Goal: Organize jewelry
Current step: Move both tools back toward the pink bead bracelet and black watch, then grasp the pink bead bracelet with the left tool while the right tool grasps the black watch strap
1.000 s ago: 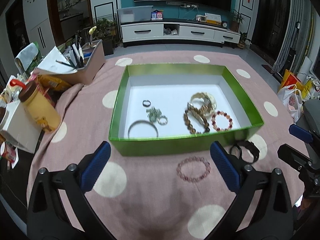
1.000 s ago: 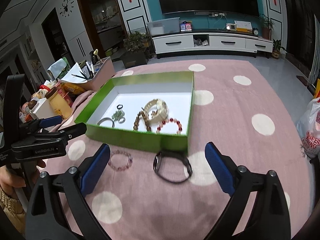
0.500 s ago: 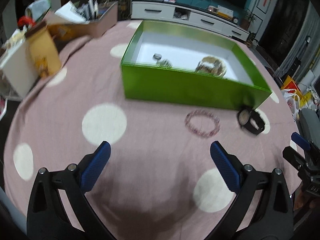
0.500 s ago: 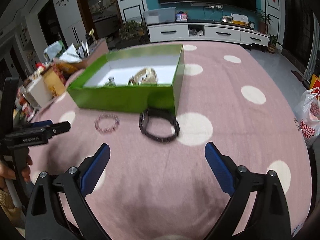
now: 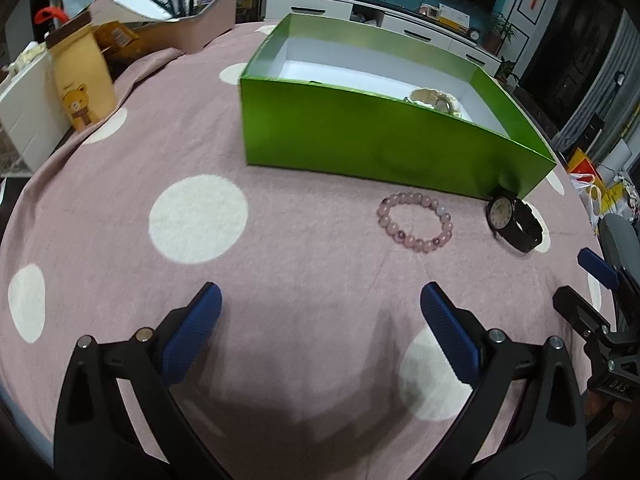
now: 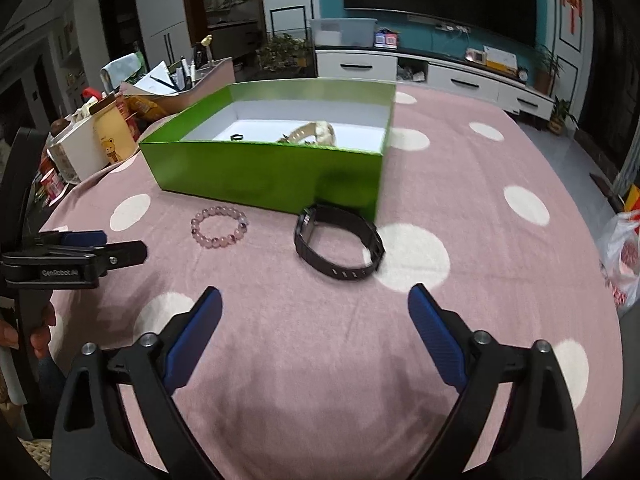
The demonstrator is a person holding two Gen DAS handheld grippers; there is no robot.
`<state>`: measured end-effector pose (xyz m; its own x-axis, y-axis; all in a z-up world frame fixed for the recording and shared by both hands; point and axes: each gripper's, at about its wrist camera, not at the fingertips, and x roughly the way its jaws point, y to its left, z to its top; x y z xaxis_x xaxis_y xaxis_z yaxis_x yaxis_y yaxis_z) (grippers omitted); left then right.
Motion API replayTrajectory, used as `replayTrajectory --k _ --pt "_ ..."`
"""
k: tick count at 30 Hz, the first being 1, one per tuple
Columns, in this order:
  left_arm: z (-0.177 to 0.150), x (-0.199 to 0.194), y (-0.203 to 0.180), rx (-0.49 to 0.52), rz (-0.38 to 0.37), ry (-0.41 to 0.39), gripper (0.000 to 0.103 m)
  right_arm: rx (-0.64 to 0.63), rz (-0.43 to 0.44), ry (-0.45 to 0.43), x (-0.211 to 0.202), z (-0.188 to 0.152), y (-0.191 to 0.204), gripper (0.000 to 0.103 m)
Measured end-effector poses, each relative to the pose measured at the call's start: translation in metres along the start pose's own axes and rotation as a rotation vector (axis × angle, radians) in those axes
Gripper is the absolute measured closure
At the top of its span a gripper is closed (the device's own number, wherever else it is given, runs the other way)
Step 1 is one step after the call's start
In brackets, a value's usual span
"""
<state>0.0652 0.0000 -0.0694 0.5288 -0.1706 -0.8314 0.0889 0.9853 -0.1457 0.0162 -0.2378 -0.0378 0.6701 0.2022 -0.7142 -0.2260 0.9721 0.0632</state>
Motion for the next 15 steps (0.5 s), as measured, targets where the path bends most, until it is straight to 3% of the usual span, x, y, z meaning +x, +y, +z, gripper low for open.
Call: replayTrajectory --k 2,8,13,15 --pt "0.007 0.004 -0.005 0.013 -0.001 -0.005 0.003 -0.021 0.003 -0.006 0.005 0.006 0.003 0.016" --pt "0.022 0.017 -0.021 0.057 -0.009 -0.004 0.019 -0.065 0.007 0.006 0.024 0.018 0.009 0.035" --pt "0.031 0.029 -0.037 0.095 0.0 0.004 0.044 -0.096 -0.001 0.022 0.037 0.024 0.012 0.045" --pt "0.033 0.034 -0.043 0.114 0.005 0.01 0.048 -0.103 -0.009 0.031 0.043 0.026 0.012 0.046"
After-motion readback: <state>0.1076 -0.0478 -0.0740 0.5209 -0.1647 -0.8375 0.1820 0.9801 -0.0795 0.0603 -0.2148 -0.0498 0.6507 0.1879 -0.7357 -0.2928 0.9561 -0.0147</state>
